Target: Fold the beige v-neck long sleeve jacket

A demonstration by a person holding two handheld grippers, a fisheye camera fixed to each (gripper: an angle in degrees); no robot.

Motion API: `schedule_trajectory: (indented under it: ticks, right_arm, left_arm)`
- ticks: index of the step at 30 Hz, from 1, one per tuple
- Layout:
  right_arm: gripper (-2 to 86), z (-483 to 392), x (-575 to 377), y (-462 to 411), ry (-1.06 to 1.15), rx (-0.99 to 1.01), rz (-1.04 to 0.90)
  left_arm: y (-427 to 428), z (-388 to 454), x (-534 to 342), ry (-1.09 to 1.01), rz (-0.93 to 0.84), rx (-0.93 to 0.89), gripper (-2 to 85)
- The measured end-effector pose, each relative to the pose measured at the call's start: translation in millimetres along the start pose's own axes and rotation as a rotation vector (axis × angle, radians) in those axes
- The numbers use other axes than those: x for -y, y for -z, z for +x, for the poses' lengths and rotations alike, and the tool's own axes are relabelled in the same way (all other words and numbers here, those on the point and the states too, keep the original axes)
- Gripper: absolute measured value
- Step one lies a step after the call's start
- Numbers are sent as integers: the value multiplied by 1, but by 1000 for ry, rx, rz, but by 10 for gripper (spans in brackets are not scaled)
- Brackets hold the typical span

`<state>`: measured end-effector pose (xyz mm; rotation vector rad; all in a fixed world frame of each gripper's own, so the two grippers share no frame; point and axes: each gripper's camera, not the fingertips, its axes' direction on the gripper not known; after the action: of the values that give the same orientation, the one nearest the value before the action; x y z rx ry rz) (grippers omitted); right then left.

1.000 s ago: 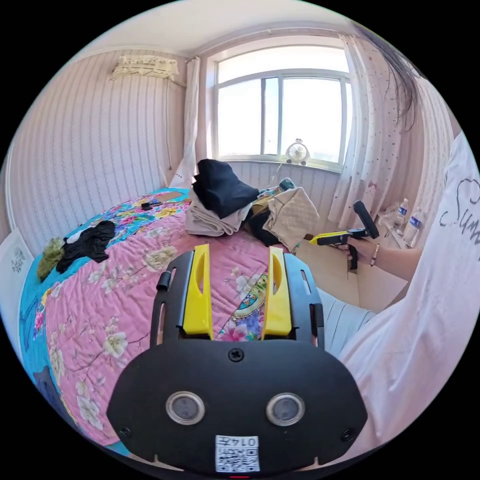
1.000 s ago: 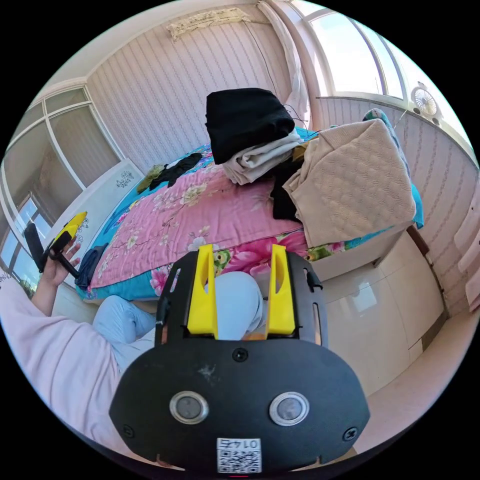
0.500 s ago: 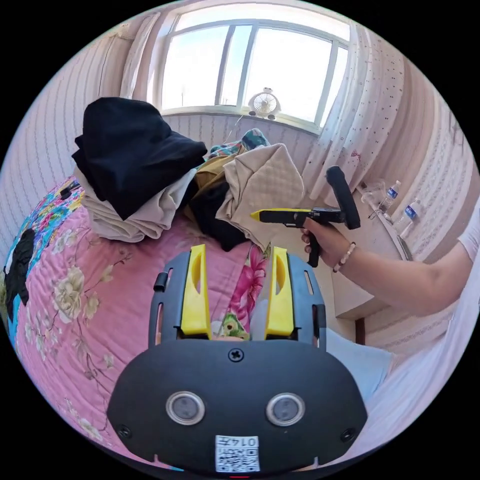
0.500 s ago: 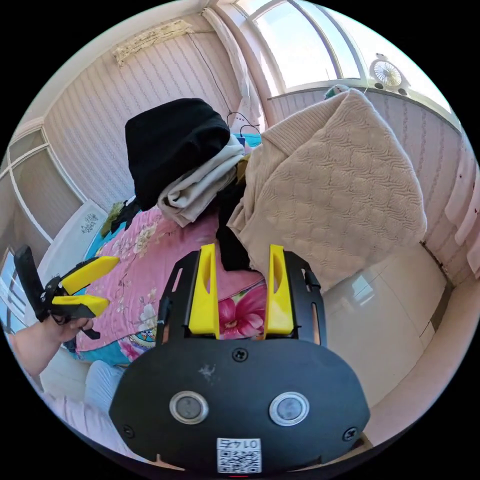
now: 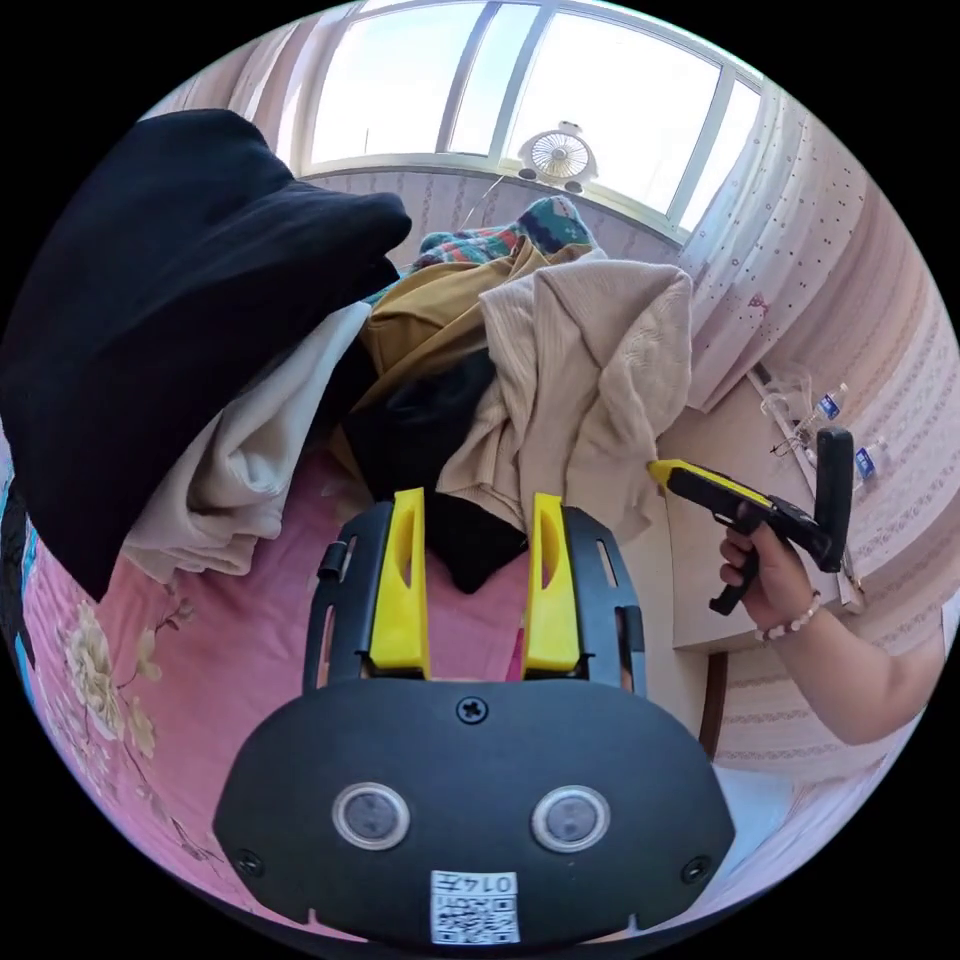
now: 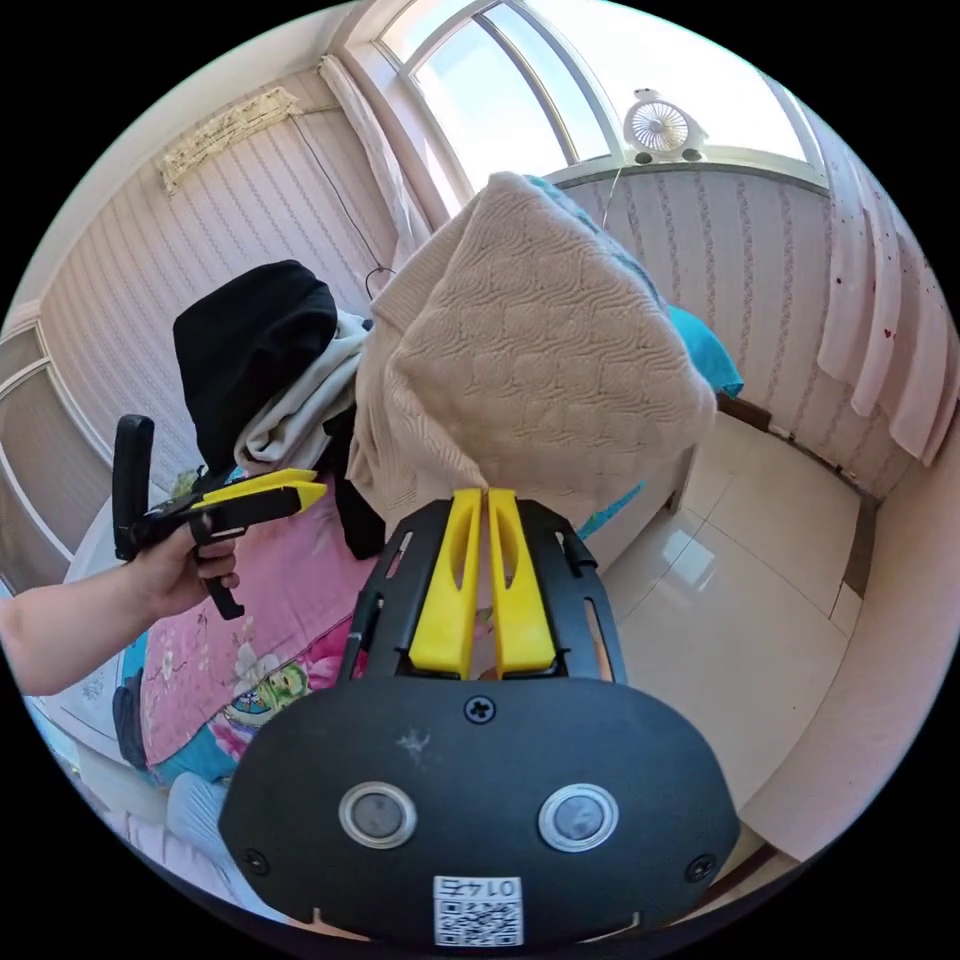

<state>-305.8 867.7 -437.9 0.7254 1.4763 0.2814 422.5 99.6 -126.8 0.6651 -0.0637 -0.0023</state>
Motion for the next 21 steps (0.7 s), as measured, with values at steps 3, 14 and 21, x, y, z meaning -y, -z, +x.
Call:
schedule_trajectory:
  ticks: [3, 14, 21]
  right_arm:
    - [3, 46, -15, 33, -27, 14, 47]
    - [0, 99, -14, 84, 46, 304, 229]
    - [-2, 106, -16, 113, 78, 532, 324]
  left_arm:
    - [-28, 4, 19, -66, -76, 36, 112]
    - [-44, 11, 40, -114, -260, 82, -2]
    - [30, 31, 11, -162, -177, -105, -9]
